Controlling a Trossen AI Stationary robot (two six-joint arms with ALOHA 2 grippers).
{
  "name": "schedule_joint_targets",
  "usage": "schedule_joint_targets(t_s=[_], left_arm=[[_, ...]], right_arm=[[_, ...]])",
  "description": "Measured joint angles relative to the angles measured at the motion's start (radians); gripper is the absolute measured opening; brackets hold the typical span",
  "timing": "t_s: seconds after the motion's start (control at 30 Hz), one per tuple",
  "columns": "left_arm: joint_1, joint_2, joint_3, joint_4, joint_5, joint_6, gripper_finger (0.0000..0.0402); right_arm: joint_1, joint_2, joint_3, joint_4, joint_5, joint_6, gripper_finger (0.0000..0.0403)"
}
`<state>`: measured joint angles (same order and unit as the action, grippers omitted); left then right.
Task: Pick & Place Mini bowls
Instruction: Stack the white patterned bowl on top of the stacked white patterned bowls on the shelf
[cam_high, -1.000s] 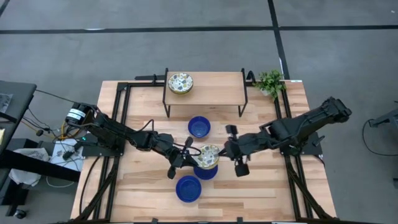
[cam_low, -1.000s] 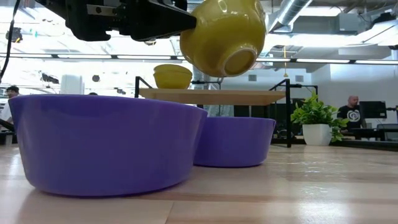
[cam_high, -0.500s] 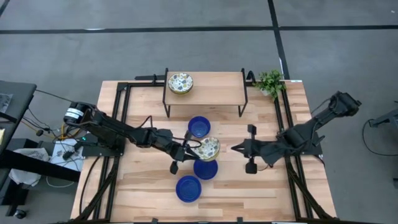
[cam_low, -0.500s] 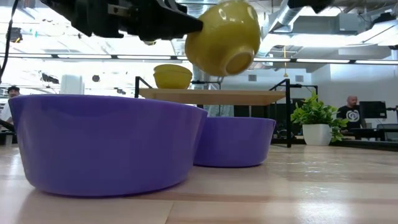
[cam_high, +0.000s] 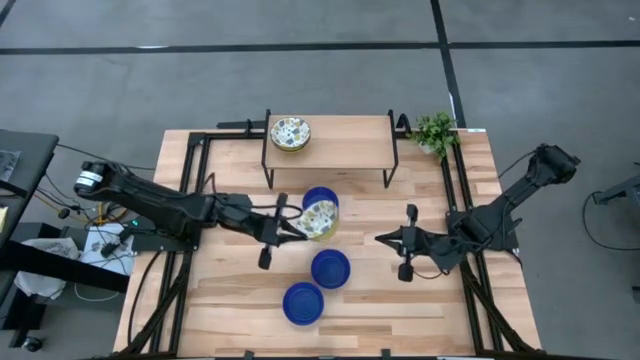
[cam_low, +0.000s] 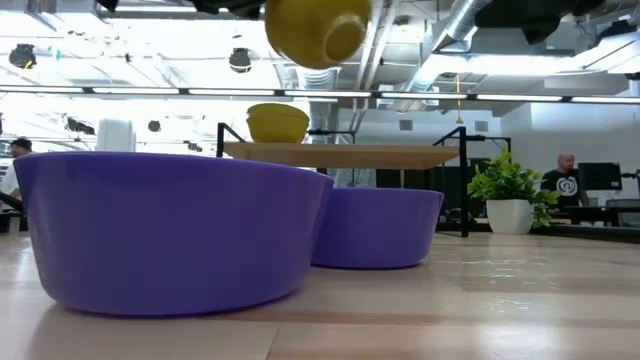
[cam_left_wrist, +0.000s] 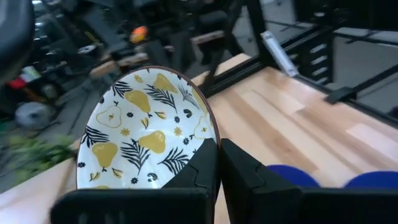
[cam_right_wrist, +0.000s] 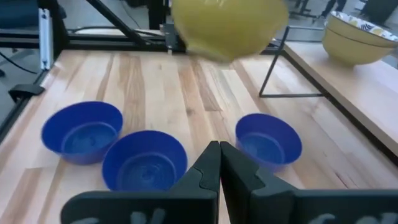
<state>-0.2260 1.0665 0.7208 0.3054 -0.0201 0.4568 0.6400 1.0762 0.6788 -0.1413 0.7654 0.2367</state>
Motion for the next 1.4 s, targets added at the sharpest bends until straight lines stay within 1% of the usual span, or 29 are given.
schedule_joint_targets(t_s=[0.23, 0.3, 0.47, 0.57, 0.67, 0.93, 1.1, 1.23, 1.4], left_arm=[[0.033, -0.072, 0.0, -0.038, -0.141, 0.077, 0.001], [0.044, -0.085, 0.0, -0.035, -0.2, 0.115, 0.001], [0.075, -0.127, 0.0, -0.035, -0.386, 0.245, 0.001], [0.106, -0.15, 0.0, -0.029, -0.469, 0.329, 0.001], [0.167, -0.157, 0.0, -0.028, -0.512, 0.366, 0.001], [0.371, -0.115, 0.0, -0.029, -0.502, 0.374, 0.001], [0.476, -0.073, 0.0, -0.031, -0.451, 0.346, 0.001], [0.512, -0.046, 0.0, -0.04, -0.416, 0.298, 0.001], [0.505, -0.023, 0.0, -0.065, -0.406, 0.294, 0.001]], right_arm=[[-0.042, 0.091, 0.0, 0.061, 0.0, 0.002, 0.0], [-0.055, 0.125, 0.0, 0.079, -0.001, 0.002, 0.0], [-0.083, 0.212, -0.001, 0.142, -0.001, 0.002, 0.0], [-0.099, 0.258, 0.0, 0.177, -0.002, 0.002, 0.0], [-0.117, 0.294, 0.0, 0.202, -0.002, 0.001, 0.0], [-0.157, 0.361, 0.0, 0.247, -0.004, 0.0, 0.0], [-0.159, 0.366, 0.0, 0.248, -0.006, 0.0, 0.0], [-0.159, 0.363, 0.0, 0.248, -0.007, -0.001, 0.0], [-0.159, 0.363, 0.0, 0.247, -0.008, -0.001, 0.0]])
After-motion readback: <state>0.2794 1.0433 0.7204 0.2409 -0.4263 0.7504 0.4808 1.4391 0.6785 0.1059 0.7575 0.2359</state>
